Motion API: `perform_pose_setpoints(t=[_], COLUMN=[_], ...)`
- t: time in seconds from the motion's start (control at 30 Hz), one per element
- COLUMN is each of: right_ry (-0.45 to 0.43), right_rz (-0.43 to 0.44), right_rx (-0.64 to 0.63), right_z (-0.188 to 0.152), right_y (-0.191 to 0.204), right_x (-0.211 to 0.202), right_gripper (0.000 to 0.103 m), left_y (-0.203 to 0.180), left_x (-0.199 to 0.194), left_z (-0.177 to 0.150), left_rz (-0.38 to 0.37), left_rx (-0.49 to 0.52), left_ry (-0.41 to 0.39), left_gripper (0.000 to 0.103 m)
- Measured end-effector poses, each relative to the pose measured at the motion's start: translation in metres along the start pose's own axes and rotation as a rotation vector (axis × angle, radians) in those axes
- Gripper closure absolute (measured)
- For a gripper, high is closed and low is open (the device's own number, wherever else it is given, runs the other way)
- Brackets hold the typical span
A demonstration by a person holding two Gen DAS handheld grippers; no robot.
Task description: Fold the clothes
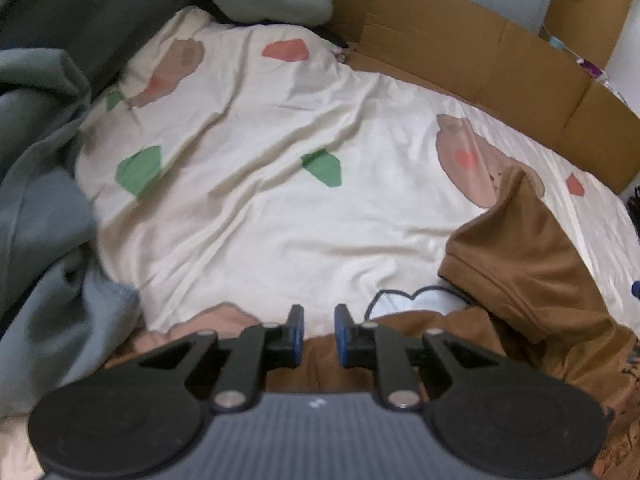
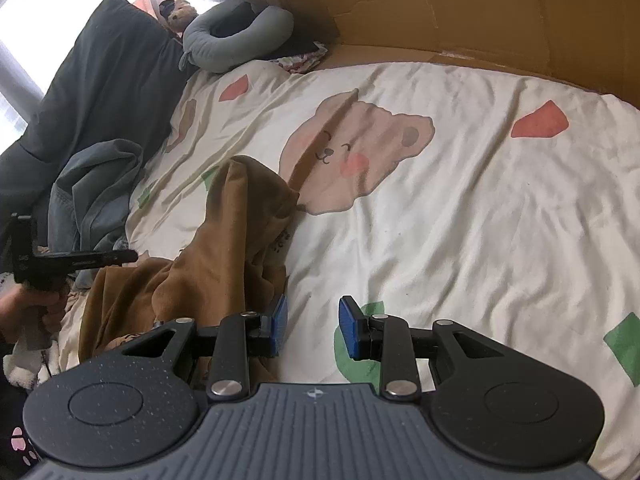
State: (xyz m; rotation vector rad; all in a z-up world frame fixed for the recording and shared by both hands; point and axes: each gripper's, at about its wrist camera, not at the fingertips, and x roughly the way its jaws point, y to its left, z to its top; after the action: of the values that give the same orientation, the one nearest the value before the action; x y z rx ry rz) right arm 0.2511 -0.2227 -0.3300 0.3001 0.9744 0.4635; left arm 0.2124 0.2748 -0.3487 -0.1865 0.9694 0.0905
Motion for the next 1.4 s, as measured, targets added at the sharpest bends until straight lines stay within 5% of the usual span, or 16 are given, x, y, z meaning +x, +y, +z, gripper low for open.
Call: perform_pose_setpoints(t=[0.23, 0.47, 0.9, 1.4], right_ry=[0.022, 0.028, 0.031, 0.039], right_rz=[-0.003, 0.0, -0.007, -0.011], right_rx=[0.006, 0.006, -0.002, -0.038], right_z=[-0.007, -0.009, -0.006, 0.0], right_y=[0.001, 0.0, -0.004, -0.003], right_x=[0.004, 0.007, 0.008, 0.013], right_gripper=[0.07, 0.07, 0.07, 0.07], left_y=[-0.019, -0.029, -0.022, -0.024], left_x=[0.02, 0.02, -0.005, 0.033], left_z=[-0.011, -0.03, -0.016, -0.012], left_rz=[0.012, 0.052, 0.029, 0.02], left_rx=[0.11, 0.21, 0.285, 0.473], left_ry=[0.037, 0.071, 0.029, 0.123], left_gripper=[0.076, 0.053, 0.053, 0.065])
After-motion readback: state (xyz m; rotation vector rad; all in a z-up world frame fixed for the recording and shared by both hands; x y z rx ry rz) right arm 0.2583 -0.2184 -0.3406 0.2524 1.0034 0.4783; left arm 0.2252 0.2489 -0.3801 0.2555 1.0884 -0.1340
